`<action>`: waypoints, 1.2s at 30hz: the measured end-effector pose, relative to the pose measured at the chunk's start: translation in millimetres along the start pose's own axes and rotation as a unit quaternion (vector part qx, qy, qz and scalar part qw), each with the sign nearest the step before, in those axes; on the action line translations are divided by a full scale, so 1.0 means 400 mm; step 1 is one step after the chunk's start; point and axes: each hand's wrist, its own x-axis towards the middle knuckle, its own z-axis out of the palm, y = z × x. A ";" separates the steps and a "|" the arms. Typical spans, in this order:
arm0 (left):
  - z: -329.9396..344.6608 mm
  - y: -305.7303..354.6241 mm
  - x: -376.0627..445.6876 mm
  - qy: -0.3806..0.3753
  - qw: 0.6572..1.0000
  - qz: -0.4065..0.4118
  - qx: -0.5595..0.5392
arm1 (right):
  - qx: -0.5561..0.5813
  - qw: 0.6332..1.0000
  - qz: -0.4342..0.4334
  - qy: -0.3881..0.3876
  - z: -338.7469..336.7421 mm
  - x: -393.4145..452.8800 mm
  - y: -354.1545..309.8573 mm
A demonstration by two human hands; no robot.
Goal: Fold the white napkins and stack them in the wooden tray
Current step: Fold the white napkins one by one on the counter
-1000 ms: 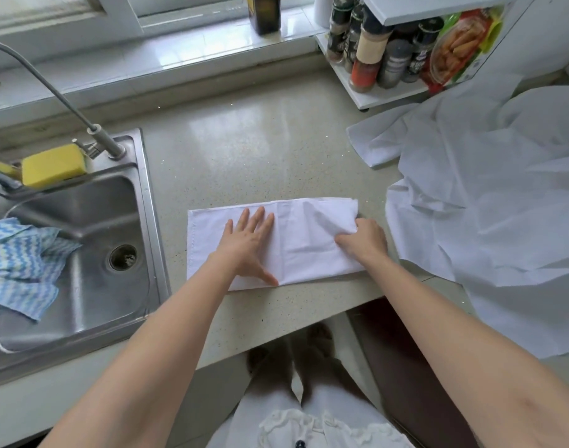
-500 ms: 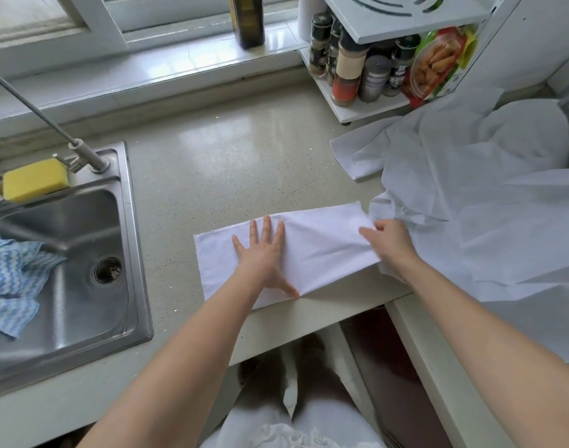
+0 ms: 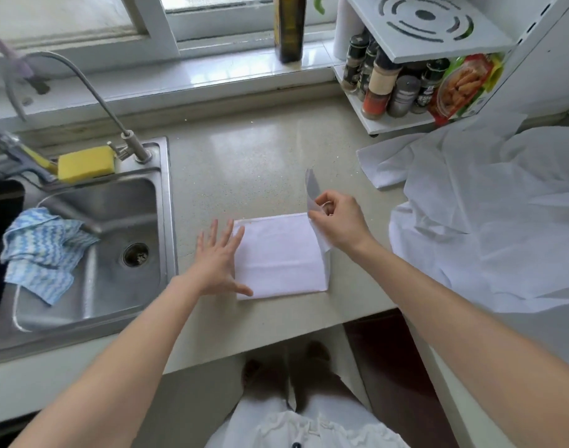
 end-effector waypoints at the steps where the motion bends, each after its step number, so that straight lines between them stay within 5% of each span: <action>1: 0.012 -0.017 -0.018 -0.007 1.000 -0.004 -0.002 | -0.013 1.000 -0.001 -0.009 0.036 -0.006 -0.011; 8: 0.061 -0.046 -0.042 -0.006 0.999 0.019 -0.036 | -0.087 0.987 0.053 -0.126 0.263 -0.066 -0.015; 13: 0.086 -0.048 -0.057 0.018 0.993 0.027 -0.110 | -0.144 0.978 0.061 -0.136 0.333 -0.084 0.022; 24: 0.093 -0.030 -0.066 0.023 0.990 0.002 -0.137 | -0.124 0.982 0.036 -0.136 0.345 -0.088 0.042; 29: 0.070 -0.030 -0.068 0.006 0.984 0.006 -0.178 | -0.100 0.972 0.031 -0.211 0.324 -0.087 0.036; 33: 0.064 -0.004 -0.086 0.160 0.941 -0.017 -0.297 | -0.071 0.964 0.020 -0.254 0.276 -0.092 0.042; 36: 0.082 0.032 -0.091 0.126 0.969 0.029 -0.212 | -0.065 0.971 -0.032 -0.230 0.229 -0.111 0.068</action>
